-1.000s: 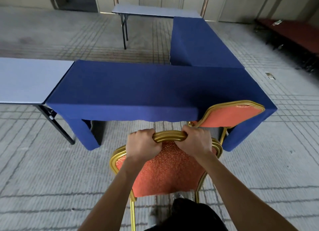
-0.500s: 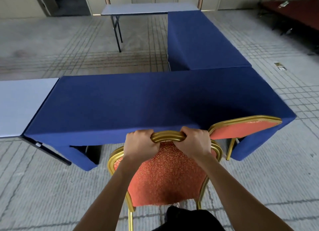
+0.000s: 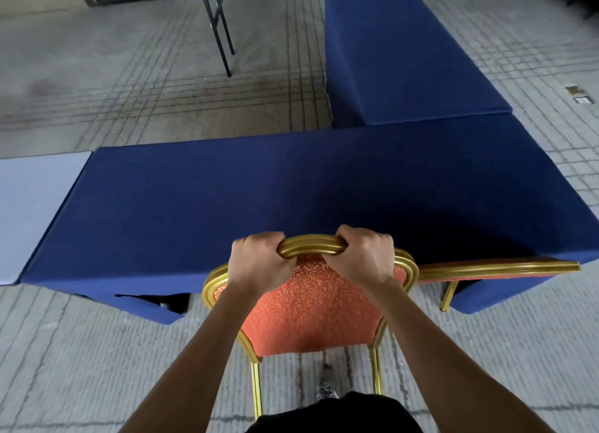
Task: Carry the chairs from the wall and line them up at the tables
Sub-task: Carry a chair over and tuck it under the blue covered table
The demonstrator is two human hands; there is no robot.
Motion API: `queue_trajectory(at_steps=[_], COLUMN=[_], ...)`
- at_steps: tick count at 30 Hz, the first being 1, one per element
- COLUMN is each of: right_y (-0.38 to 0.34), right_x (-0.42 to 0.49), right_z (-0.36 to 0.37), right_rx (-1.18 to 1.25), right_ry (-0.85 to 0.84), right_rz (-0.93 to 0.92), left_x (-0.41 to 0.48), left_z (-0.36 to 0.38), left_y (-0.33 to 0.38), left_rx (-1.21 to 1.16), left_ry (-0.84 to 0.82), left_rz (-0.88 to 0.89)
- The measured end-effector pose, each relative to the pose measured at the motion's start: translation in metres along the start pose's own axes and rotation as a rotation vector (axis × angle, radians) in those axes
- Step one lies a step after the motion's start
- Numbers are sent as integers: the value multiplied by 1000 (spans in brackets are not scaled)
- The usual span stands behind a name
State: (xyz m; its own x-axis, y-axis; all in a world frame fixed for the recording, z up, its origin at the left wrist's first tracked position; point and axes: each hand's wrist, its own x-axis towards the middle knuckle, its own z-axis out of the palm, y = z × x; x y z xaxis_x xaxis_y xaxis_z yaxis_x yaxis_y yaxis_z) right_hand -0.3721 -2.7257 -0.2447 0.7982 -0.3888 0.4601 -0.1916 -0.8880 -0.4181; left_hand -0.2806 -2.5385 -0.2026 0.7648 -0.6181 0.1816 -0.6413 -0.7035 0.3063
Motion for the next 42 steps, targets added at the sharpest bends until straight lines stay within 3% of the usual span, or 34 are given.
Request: queue_trajectory(at_steps=[8, 14, 20, 27, 42], right_y=[31, 55, 48, 39, 6], right_x=[9, -31, -44, -78, -219], right_z=[14, 39, 41, 39, 24], right_rx=[60, 22, -16, -85, -171], right_ry=[43, -177, -176, -348, -731], right_rz=[-55, -9, -2, 25, 198], left_x=[24, -1, -16, -47, -191], left_z=[36, 87, 98, 93, 114], left_y=[2, 1, -10, -9, 7], left_rx=[-60, 13, 13, -68, 30], left_ry=[171, -5, -116, -354, -514], left_rz=[104, 57, 59, 5, -60])
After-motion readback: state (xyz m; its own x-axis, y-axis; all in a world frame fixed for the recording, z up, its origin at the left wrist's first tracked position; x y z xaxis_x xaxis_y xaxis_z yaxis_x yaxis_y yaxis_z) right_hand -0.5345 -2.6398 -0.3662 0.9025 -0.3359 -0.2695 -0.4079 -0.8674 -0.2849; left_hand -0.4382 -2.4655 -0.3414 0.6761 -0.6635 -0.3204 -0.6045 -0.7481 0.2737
